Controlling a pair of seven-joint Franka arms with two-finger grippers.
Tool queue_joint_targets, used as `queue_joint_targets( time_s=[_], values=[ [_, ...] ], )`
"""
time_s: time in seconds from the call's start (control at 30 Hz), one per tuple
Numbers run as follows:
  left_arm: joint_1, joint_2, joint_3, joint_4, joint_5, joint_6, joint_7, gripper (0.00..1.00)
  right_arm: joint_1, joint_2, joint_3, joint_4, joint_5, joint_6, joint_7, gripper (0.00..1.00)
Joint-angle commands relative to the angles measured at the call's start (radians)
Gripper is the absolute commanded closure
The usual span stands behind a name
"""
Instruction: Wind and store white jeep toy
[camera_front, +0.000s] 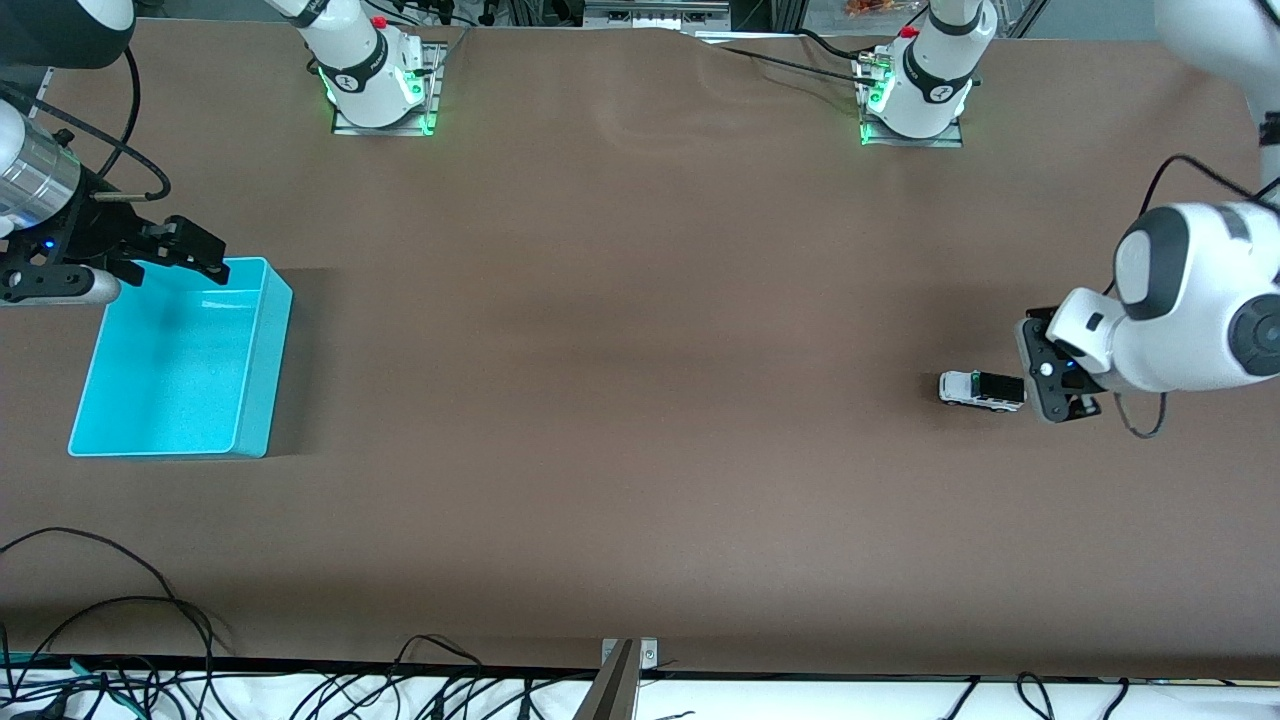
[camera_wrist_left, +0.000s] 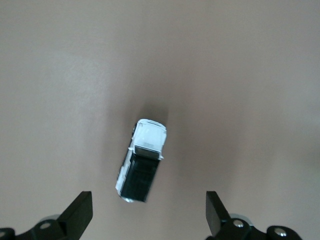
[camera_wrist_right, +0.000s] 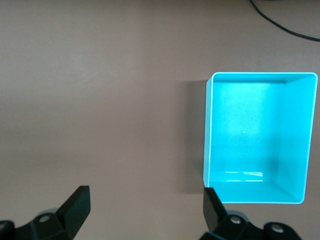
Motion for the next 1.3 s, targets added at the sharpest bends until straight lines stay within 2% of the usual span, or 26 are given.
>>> queue_joint_targets(
  time_s=[0.0, 0.23, 0.4, 0.77, 0.9, 1.27],
  values=[
    [0.004, 0.014, -0.004, -0.064, 0.057, 0.100, 0.087, 0.00, 0.004, 0.006, -0.002, 0.021, 0.002, -0.017, -0.010, 0.00],
    [0.003, 0.006, -0.010, -0.208, 0.097, 0.277, 0.123, 0.00, 0.004, 0.006, -0.002, 0.021, 0.002, -0.017, -0.010, 0.00],
    [0.003, 0.004, -0.010, -0.265, 0.119, 0.370, 0.177, 0.00, 0.004, 0.006, -0.002, 0.021, 0.002, -0.017, -0.010, 0.00],
    [0.007, 0.026, -0.009, -0.334, 0.159, 0.548, 0.222, 0.00, 0.020, 0.006, -0.001, 0.021, 0.002, -0.015, -0.006, 0.00],
    [0.039, 0.047, -0.010, -0.345, 0.159, 0.565, 0.223, 0.00, 0.025, 0.006, 0.001, 0.023, 0.002, -0.015, -0.006, 0.00],
    [0.047, 0.073, -0.010, -0.356, 0.159, 0.601, 0.225, 0.00, 0.025, 0.006, -0.001, 0.021, 0.005, -0.015, 0.000, 0.00]
  ],
)
